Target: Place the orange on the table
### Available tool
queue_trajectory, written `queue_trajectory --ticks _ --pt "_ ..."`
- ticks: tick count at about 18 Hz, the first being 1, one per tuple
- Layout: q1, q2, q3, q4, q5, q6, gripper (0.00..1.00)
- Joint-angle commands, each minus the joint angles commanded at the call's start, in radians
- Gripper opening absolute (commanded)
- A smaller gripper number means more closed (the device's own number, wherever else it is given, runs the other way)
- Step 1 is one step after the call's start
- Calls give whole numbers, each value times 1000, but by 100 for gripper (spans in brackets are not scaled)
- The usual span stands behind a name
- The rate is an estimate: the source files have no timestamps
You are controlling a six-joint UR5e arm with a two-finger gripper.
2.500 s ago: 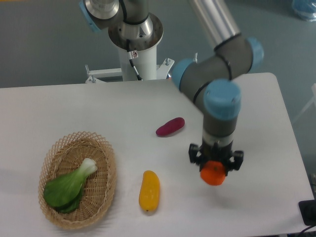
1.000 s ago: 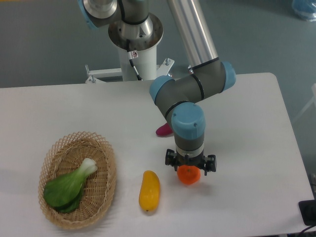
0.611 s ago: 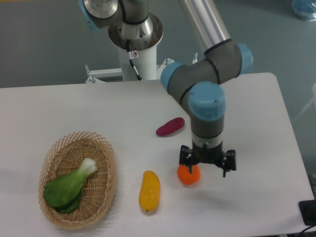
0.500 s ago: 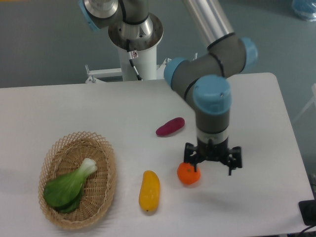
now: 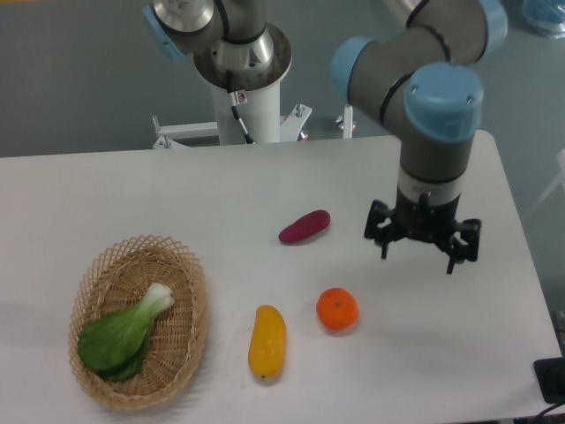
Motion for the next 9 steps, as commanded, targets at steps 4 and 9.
queue_trajectory --ticks 4,9 --pt "29 12 3 -14 -18 16 100" --pt "42 20 3 -14 -44 17 100"
